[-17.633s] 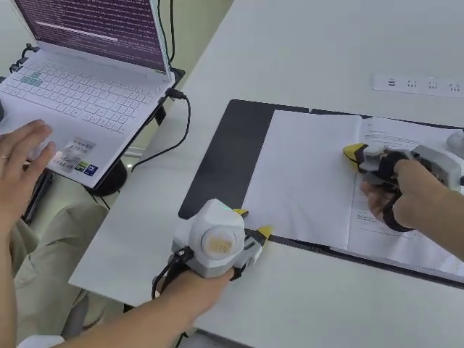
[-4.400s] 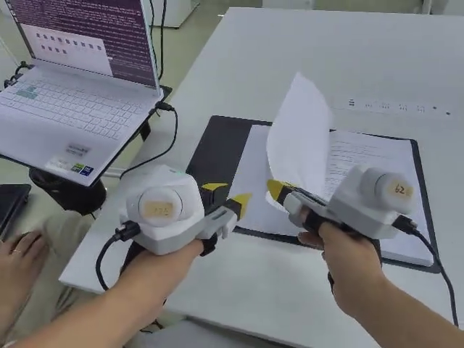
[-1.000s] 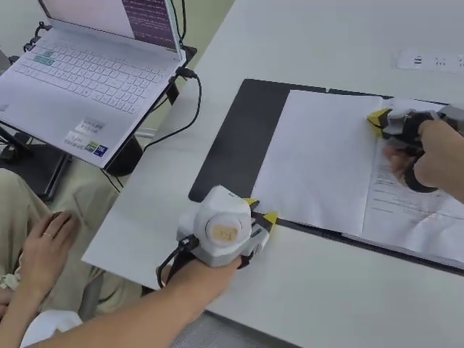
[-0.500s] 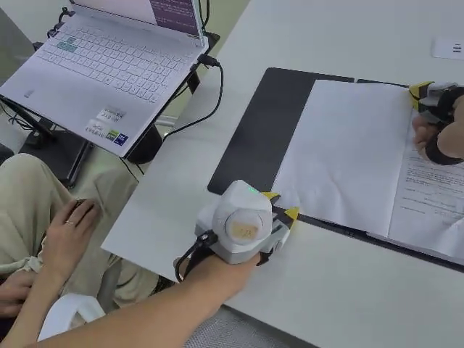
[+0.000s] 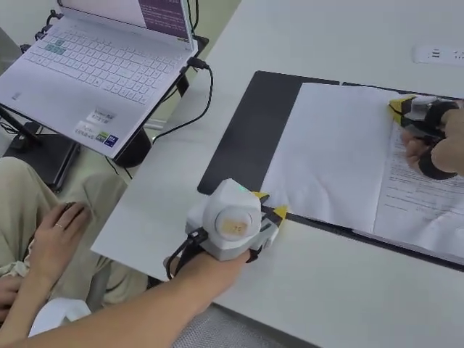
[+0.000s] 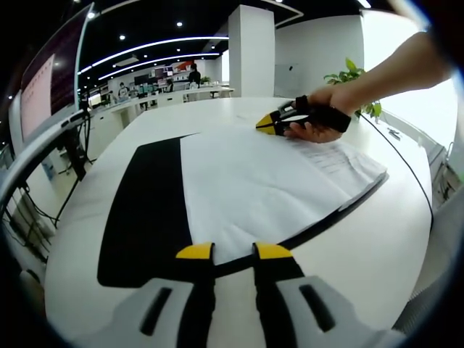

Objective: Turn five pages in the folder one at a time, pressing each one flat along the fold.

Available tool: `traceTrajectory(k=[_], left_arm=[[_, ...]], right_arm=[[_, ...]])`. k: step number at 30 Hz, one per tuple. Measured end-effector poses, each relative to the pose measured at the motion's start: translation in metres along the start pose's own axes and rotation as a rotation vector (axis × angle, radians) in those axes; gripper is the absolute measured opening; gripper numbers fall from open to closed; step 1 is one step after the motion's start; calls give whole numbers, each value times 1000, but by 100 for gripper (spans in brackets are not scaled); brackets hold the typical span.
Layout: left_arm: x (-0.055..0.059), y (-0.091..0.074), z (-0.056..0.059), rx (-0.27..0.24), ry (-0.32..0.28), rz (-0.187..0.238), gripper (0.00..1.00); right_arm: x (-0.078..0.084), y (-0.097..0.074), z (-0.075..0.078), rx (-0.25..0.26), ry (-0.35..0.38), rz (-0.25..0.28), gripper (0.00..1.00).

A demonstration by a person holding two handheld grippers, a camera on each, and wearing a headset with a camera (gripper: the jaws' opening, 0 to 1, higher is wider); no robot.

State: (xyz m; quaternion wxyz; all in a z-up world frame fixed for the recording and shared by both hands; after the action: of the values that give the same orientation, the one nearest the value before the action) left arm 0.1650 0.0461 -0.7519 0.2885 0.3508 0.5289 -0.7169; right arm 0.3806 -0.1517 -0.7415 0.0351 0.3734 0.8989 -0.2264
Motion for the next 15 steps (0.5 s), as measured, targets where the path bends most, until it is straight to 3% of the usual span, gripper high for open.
traceTrajectory(k=[15], left_arm=[[0,0,1,0,1,1,19]], right_arm=[[35,-37,5,-44,9,-133,0]])
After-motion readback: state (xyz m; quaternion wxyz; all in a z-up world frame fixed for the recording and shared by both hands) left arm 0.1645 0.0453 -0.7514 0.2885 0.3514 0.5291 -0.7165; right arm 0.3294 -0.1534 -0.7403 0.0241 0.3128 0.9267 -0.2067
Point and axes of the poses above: the centre of the closed fingertips' face, and the gripper's own axes: y roughly forward along the fingers, z roughly to its right, x roughly out of its underside, the point moved 7 cm from there along -y, roughly backward along the fingers, and after that the axes turned 12 degrees about -y, right-handed, at the moved point
